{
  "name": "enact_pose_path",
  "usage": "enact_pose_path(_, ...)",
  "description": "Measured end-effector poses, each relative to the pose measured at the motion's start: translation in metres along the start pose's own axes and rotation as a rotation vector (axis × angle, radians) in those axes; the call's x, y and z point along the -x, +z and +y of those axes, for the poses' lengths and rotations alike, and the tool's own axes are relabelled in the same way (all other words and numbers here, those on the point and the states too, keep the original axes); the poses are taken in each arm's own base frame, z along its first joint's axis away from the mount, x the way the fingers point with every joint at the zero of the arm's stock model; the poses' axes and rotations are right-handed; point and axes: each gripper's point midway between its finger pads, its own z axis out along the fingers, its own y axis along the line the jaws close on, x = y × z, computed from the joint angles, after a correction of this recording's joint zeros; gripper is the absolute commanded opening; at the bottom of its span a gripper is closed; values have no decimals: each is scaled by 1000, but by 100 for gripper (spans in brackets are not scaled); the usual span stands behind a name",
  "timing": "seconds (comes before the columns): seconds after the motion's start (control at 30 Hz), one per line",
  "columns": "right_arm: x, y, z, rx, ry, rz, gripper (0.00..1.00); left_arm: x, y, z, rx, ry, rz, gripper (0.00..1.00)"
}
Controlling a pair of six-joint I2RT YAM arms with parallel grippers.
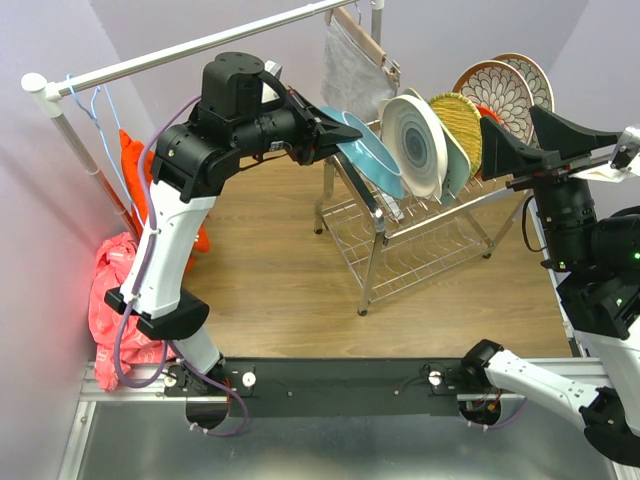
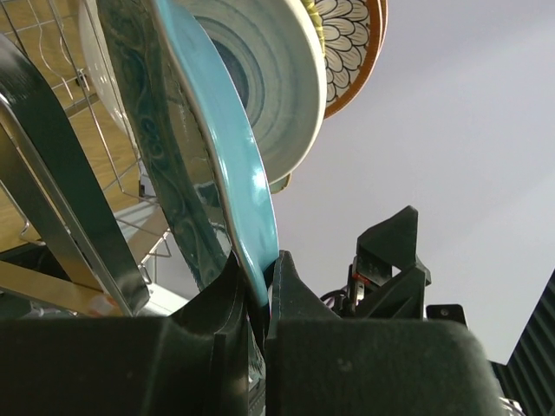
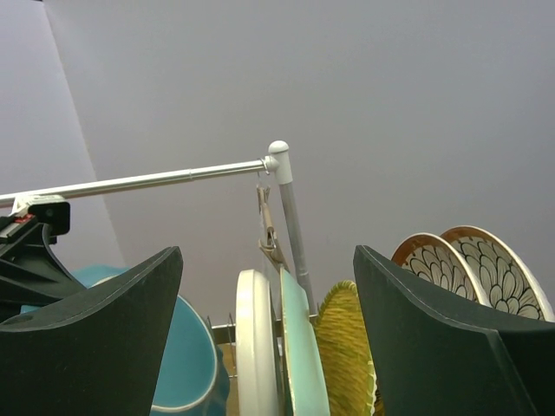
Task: Load the plates into the dish rack
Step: Insert the plate into the dish rack
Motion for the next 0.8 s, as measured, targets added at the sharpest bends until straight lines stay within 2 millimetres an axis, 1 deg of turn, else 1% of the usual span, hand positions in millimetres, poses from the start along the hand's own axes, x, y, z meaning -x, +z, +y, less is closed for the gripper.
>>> enact_pose_path(0.37, -5, -1, 0, 1, -2, 9, 88, -7, 0, 11, 45, -14, 29, 0)
enact_pose_path(0.6, -3, -5, -1, 0, 6, 4, 88, -9, 8, 16, 64, -21, 42, 0)
enact_pose_path(0.8, 0, -7, -3, -4, 6, -3, 88, -8, 14, 24, 97, -36, 48, 0)
